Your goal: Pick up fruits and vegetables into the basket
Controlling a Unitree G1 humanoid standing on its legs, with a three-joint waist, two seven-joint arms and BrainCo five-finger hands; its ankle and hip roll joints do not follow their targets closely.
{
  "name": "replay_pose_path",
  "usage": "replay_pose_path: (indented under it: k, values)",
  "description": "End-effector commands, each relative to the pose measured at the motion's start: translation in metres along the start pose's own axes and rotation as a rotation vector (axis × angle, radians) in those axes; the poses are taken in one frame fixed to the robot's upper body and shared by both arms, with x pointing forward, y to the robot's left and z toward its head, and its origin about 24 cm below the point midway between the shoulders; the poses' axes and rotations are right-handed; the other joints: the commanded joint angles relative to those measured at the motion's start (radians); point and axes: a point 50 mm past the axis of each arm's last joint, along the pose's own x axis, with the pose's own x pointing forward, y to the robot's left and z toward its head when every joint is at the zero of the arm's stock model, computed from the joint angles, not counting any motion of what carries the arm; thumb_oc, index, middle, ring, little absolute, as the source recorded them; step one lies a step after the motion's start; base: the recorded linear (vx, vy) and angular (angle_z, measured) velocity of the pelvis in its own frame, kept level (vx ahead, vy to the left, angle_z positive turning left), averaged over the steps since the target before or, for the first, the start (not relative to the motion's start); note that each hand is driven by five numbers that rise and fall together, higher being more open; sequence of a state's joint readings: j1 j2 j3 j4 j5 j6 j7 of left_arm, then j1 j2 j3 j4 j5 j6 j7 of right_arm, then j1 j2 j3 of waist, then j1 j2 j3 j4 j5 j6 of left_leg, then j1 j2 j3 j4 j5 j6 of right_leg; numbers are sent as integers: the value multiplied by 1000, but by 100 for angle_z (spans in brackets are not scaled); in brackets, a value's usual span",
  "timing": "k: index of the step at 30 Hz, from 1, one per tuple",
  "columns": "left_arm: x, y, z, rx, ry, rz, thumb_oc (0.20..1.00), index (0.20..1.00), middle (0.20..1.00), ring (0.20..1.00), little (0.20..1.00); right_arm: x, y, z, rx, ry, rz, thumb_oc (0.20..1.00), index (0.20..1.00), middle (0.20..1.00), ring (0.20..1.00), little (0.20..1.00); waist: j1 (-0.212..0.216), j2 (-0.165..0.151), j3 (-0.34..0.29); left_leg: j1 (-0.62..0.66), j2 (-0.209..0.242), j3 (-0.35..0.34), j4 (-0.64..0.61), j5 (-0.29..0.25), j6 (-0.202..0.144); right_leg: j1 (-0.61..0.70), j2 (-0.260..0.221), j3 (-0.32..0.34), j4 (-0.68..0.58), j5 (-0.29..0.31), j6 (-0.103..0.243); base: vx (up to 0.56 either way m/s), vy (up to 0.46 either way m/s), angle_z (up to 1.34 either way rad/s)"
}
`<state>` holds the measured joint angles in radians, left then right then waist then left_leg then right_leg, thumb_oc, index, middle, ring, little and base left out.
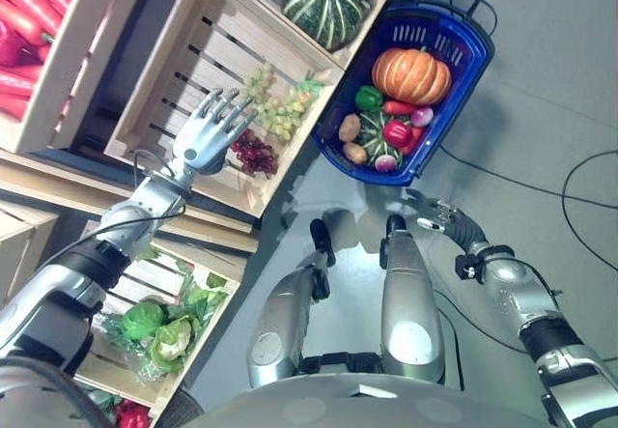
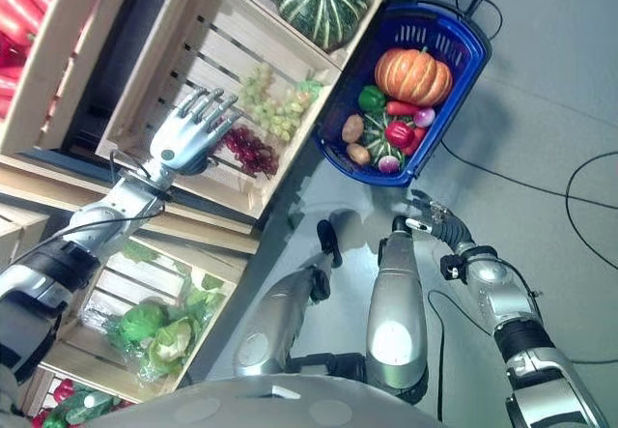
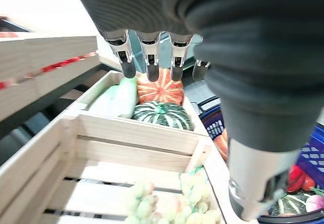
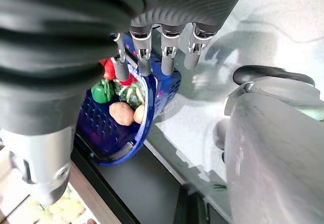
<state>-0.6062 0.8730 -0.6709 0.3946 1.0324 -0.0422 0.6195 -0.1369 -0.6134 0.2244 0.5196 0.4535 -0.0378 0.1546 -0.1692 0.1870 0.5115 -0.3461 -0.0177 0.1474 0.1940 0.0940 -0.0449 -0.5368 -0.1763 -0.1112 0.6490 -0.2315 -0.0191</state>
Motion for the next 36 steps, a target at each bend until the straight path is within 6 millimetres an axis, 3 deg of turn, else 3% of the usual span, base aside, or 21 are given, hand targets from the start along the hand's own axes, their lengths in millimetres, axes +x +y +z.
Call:
replay_pose_path:
  k: [1,6,17,36]
  values:
    - [3,13,-32,95,94,18,1000,1000,1000,1000,1000,2,8,19,32,-99,28,1000,1000,1000,1000,1000,-20,-27,8,-62,-13,54,208,-144,36,-9,56,30,-84,99,23,-37,-7,-9]
    - [14,18,-44,128,114,-7,1000,1000,1000,1000,1000,6,13,36,47,-167,32,1000,1000,1000,1000,1000,-26,-43,8,-177,3,68,257,-146,41,-124,77,58,-48,116,31,-45,-9,-11]
    - [18,10,-58,180,186,-86,1000,1000,1000,1000,1000,10,11,57,76,-244,31,1000,1000,1000,1000,1000,-38,-56,8,-323,8,73,302,-145,40,-269,102,89,-25,147,42,-10,12,-5]
    - [3,-5,-62,204,234,-164,1000,1000,1000,1000,1000,9,8,67,94,-289,15,1000,1000,1000,1000,1000,-25,-52,8,-394,-6,61,314,-147,36,-341,101,88,-30,166,51,-1,4,-1]
